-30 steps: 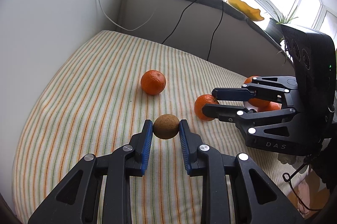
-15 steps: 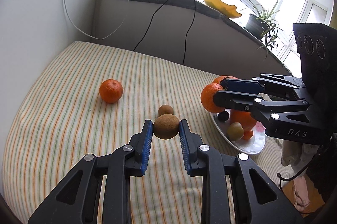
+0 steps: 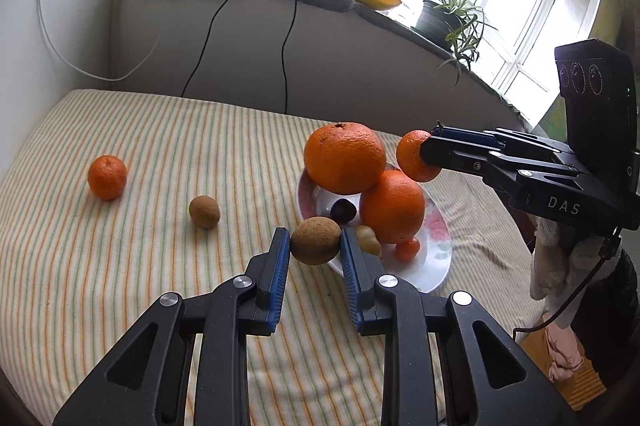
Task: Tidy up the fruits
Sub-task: 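Lift and carry the kiwi and tangerine over the plate with both tools, then open the left tool to drop the kiwi while the right tool releases the tangerine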
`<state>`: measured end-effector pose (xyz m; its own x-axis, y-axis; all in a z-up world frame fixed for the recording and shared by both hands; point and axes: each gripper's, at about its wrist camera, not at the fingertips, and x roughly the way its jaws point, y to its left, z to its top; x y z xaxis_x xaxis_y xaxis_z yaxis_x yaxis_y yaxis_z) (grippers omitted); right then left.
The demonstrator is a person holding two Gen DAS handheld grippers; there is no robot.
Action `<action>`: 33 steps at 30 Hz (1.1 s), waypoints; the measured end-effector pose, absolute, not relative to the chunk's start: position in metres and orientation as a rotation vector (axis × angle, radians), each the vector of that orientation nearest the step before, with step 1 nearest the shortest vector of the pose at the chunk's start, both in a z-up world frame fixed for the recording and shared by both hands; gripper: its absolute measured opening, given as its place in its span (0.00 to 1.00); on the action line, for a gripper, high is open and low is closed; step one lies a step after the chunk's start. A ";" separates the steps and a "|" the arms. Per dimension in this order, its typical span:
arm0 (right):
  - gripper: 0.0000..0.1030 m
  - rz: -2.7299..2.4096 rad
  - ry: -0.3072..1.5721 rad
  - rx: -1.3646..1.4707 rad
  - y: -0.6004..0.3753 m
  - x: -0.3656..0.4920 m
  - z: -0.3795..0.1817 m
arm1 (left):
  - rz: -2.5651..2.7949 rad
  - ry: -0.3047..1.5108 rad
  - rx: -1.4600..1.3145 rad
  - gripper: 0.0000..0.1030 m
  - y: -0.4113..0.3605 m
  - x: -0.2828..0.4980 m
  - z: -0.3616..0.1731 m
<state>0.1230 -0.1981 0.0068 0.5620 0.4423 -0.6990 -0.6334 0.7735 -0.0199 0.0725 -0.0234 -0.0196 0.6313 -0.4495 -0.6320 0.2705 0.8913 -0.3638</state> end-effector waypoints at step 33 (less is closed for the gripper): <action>0.32 0.550 0.863 -0.141 -0.285 0.130 -0.049 | -0.548 0.886 -0.151 0.24 -0.121 0.077 -0.038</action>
